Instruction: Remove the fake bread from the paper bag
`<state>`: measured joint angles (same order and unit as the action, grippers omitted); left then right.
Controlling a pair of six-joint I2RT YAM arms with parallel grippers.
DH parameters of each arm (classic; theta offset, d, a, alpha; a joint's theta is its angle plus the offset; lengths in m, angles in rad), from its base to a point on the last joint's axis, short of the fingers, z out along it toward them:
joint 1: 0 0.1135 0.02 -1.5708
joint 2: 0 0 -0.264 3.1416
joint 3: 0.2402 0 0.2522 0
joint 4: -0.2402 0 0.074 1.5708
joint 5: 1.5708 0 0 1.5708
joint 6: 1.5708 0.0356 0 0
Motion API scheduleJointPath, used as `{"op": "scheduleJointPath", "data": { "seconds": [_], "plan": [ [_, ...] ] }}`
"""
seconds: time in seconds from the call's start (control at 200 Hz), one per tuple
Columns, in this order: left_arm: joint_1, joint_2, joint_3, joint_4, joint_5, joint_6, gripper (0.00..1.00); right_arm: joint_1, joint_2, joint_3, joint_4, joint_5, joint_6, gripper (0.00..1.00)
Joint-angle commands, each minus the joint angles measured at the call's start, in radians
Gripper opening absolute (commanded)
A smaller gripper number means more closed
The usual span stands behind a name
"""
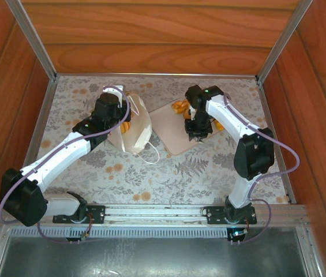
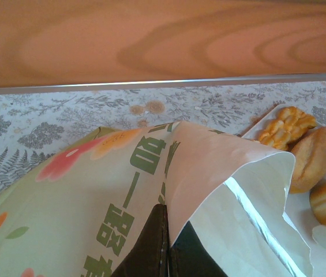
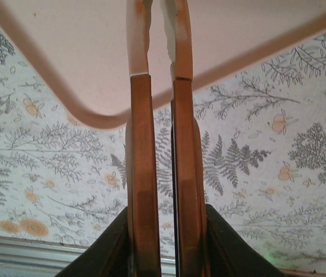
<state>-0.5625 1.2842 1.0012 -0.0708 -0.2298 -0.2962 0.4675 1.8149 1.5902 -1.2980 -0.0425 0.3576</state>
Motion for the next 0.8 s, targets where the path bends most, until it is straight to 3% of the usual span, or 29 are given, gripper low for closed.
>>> {"op": "scheduleJointPath", "data": {
  "seconds": [0.0,0.795],
  "plan": [
    [0.007,-0.020,0.008,0.039,0.001,-0.002,0.00,-0.019,-0.006,-0.011,0.012,0.017,0.024,0.31],
    [0.007,-0.038,0.004,0.039,0.024,-0.015,0.00,-0.125,-0.055,-0.114,0.068,0.094,0.060,0.31]
  ]
}}
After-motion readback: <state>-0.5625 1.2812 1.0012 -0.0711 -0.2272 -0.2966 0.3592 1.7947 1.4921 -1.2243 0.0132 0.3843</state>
